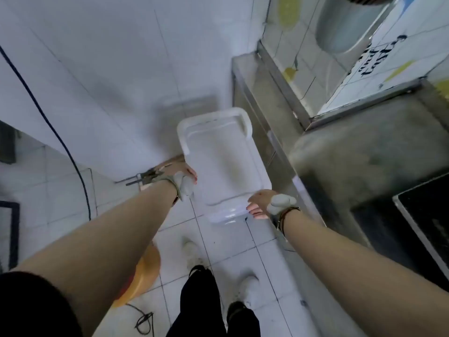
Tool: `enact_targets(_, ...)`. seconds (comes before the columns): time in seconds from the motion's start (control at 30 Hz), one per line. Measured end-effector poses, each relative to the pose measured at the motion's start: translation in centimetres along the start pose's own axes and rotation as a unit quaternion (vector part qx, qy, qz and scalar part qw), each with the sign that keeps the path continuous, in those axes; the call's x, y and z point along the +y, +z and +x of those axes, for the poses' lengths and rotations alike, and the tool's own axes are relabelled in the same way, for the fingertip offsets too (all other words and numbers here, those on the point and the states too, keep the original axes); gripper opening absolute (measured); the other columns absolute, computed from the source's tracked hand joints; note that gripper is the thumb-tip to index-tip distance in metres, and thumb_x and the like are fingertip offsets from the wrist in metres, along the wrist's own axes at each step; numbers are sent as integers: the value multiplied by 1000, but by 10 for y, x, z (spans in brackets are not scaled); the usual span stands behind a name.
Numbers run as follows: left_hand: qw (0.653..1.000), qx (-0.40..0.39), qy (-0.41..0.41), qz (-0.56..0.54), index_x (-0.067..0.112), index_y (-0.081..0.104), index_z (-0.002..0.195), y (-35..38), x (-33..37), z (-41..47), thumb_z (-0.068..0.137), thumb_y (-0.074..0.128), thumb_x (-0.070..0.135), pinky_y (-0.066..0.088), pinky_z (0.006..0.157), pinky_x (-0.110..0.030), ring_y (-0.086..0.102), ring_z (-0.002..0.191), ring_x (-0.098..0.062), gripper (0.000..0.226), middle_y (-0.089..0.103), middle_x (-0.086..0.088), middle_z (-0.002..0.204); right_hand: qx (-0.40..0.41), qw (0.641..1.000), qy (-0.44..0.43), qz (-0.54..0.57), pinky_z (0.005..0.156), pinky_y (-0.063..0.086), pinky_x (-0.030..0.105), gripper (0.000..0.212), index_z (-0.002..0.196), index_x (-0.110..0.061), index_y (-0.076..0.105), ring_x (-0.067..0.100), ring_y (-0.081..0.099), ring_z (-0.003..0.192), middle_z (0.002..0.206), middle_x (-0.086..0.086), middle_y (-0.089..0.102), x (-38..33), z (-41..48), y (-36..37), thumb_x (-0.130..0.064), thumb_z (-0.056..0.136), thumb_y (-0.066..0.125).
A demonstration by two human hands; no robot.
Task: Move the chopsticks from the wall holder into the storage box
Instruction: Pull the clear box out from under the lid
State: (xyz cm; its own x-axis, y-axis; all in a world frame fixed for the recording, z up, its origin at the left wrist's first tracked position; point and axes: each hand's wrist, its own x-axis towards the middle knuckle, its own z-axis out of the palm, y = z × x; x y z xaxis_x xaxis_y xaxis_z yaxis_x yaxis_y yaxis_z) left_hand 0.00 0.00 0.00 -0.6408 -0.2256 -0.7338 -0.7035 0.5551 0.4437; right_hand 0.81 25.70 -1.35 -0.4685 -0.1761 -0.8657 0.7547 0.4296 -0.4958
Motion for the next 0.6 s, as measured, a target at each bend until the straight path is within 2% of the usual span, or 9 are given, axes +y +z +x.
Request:
enact_targets(0.03,999,-19,-22,-20,-3,60,123,4,-9,10,86,61,0,52,87,-35,64,108,-35,37,63,-23,126,-1,999,22,34,50,43,22,17,83,-5,51,20,49,55,68,12,55,7,11,7,-13,97,46)
enact_targets(0.13,995,-23,-55,-78,-3,51,131,19,-18,9,81,73,17,48,100,-40,56,122,-36,58,56,-22,134,14,989,75,125,44,37,19,23,75,-11,46,18,43,45,54,6,45,30,27,17,-20,95,51)
enact_targets(0.23,985,-34,-107,-131,-2,37,140,41,-28,16,73,79,33,45,105,-45,50,127,-37,87,48,-22,140,50,978,108,170,54,50,28,28,81,-9,49,23,55,60,69,11,54,47,40,32,-33,94,55)
enact_targets(0.3,964,-66,-172,-191,9,22,149,51,-34,27,70,81,38,41,109,-46,42,135,-35,103,36,-16,150,56,973,118,190,60,54,35,32,86,-7,51,26,61,69,79,13,60,50,50,38,-38,92,56)
enact_targets(0.33,957,-75,-184,-210,14,19,150,56,-38,33,72,79,37,38,112,-44,39,137,-33,101,33,-12,152,55,970,126,202,60,55,36,33,89,-7,51,27,63,71,83,14,62,51,55,41,-39,92,56)
enact_targets(0.43,954,-69,-157,-247,12,21,149,63,-47,39,91,61,20,31,115,-32,39,137,-26,71,37,-9,150,71,955,121,262,62,56,38,28,92,-10,52,30,65,77,91,15,64,55,62,50,-37,91,59)
enact_targets(0.53,918,-105,-217,-314,21,31,144,55,-53,44,96,55,18,32,112,-35,36,139,-28,55,36,-5,151,93,930,103,341,67,55,36,15,93,-10,56,28,63,80,92,13,62,53,69,56,-25,92,59)
enact_targets(0.6,898,-140,-253,-332,21,40,136,51,-58,48,92,60,20,40,102,-40,37,137,-34,48,34,-9,153,94,912,97,388,70,54,35,10,90,-9,58,28,62,80,89,12,60,52,70,58,-17,94,56)
